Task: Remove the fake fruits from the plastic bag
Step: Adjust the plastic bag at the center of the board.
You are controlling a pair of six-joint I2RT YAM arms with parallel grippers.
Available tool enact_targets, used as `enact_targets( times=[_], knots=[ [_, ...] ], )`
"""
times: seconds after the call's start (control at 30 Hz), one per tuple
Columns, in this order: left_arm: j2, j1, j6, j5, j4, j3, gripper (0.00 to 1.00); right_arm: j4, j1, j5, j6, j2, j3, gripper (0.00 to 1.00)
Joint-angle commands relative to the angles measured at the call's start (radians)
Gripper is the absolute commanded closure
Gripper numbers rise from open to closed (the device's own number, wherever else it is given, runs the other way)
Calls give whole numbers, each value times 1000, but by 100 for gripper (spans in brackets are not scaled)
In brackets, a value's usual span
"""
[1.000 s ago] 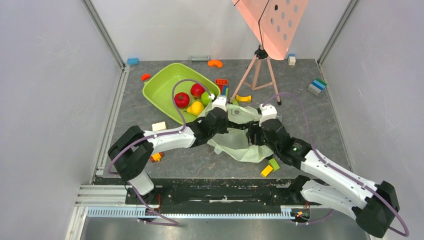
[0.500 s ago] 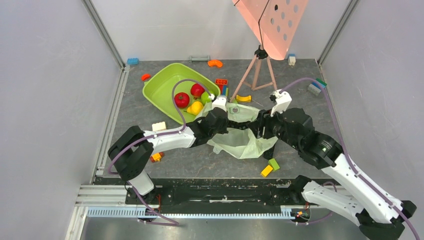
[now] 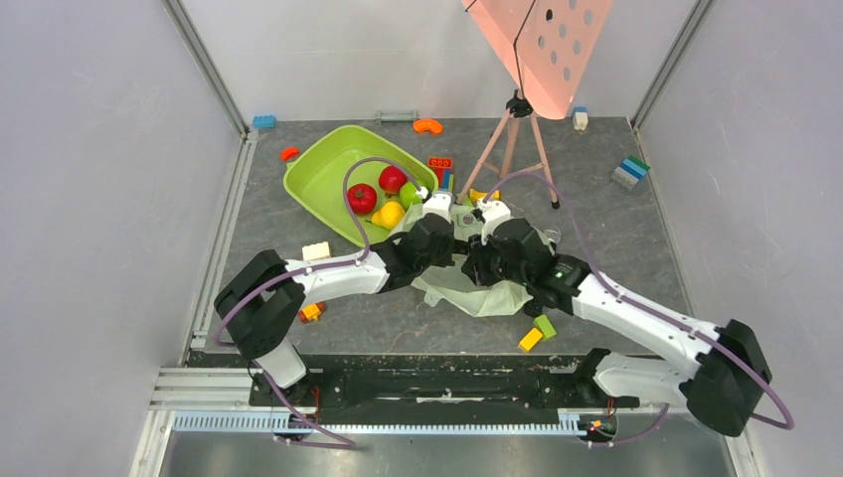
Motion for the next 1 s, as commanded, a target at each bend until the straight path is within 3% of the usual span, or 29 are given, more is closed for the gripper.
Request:
enact_targets(
  times=[0.0,0.23,0.4,0.8,0.97],
  knots=[
    [-46,2,20,-13,28,9,98,190,2,180,0,64,-78,74],
    [-37,2,18,-17,35,5,98,376,0,398,-26,249,-81,77],
    [-29,2,19,-20,40,-3,98,419,-31,475,-61,329,-14,70],
    [-20,2,22,-35,46,-29,98,436,-134,404,-102,401,98,50],
    [-22,2,18,-31,52,-46,98,461,-156,302,-115,451,105,39]
  ],
)
